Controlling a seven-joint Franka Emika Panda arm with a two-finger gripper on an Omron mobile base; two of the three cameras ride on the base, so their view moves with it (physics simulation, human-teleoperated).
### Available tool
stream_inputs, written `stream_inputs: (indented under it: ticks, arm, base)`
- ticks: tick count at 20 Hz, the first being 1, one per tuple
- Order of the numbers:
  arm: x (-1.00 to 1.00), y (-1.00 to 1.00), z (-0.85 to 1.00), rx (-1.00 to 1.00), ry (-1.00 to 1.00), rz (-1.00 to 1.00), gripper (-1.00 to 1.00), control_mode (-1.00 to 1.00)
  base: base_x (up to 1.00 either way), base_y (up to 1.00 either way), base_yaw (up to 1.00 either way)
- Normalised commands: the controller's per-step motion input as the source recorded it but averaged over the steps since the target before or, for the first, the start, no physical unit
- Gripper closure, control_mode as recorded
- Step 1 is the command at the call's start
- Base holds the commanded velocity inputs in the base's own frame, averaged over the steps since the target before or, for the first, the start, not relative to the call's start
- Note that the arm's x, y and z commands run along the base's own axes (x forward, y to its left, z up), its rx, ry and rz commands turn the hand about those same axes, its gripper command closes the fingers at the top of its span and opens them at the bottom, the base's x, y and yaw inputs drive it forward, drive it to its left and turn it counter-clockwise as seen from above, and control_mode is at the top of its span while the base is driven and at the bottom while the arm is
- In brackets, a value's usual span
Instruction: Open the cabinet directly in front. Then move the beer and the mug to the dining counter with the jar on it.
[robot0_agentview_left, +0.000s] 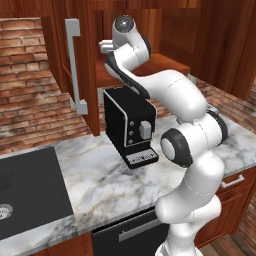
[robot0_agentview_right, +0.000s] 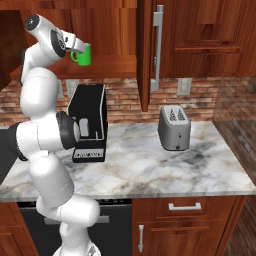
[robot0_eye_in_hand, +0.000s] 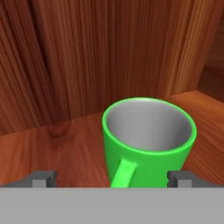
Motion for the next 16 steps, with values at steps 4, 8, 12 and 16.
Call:
stream_inputs:
  ticks: [4, 8, 12, 16]
  arm:
    - [0.17, 0.06, -0.07, -0.03, 0.00, 0.00, -1.00, -1.00]
    - [0.15, 0.01, -0.23, -0.05, 0.00, 0.00, -1.00, -1.00]
    - [0.08, 0.00, -0.14, -0.03, 0.00, 0.00, -1.00, -1.00]
    - [0.00, 0.00, 0.00, 0.00, 0.00, 0.00, -1.00, -1.00]
  base:
    - [0.00, 0.00, 0.00]
    - [0.00, 0.00, 0.00]
    - [0.00, 0.00, 0.00]
    - [0.00, 0.00, 0.00]
